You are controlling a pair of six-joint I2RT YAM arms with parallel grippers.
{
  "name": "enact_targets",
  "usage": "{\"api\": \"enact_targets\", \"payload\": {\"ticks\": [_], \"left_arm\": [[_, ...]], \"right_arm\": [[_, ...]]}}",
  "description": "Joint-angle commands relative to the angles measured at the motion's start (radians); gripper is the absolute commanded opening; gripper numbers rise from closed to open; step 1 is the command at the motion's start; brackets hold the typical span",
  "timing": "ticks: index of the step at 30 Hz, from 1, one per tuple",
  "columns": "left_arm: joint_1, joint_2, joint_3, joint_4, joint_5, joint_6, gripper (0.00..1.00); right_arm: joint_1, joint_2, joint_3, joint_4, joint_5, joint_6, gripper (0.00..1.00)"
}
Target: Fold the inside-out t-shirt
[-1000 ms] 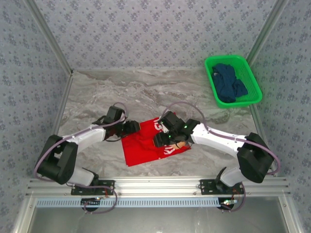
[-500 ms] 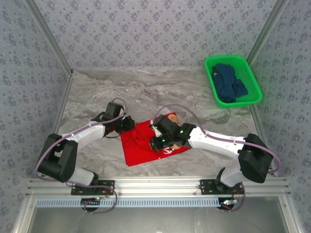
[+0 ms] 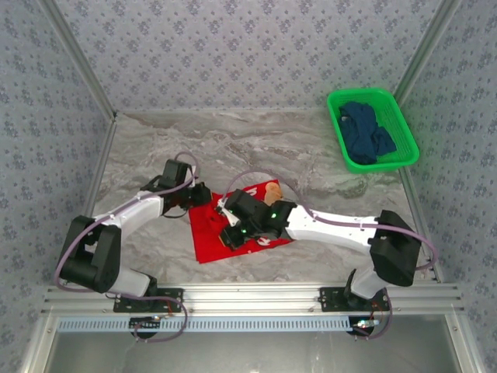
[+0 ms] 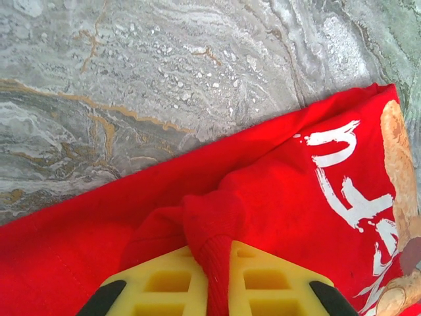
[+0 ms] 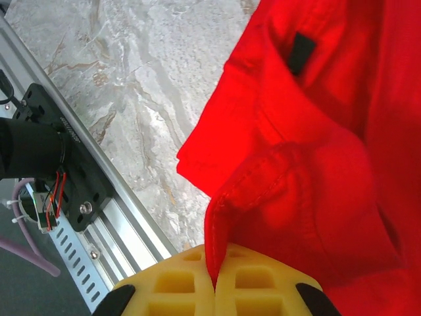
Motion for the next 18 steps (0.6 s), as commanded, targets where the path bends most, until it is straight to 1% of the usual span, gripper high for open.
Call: {"api": "enact_targets", "payload": {"ticks": [1, 5, 9, 13, 18], "left_arm": [[0.017, -0.027, 0.037, -0.011, 0.020, 0.025, 0.10], [0.038, -0.039, 0.051, -0.009, 0.037, 0.023, 0.07], [0.040, -0.057, 0.066, -0.008, 0.040, 0.023, 0.07], [0.043, -0.059, 0.093, -0.018, 0.040, 0.027, 0.07], [0.055, -0.064, 0.130, -0.048, 0.035, 0.041, 0.07]], "right_arm": [[0.020, 0.040, 0.042, 0.076, -0.028, -0.020, 0.06], [0.036, 0.111, 0.057, 0.189, -0.062, -0.003, 0.06], [0.056, 0.146, 0.073, 0.229, -0.059, -0.007, 0.07], [0.061, 0.138, 0.070, 0.260, -0.033, -0.004, 0.08], [0.063, 0.079, 0.058, 0.274, 0.017, -0.004, 0.08]]}}
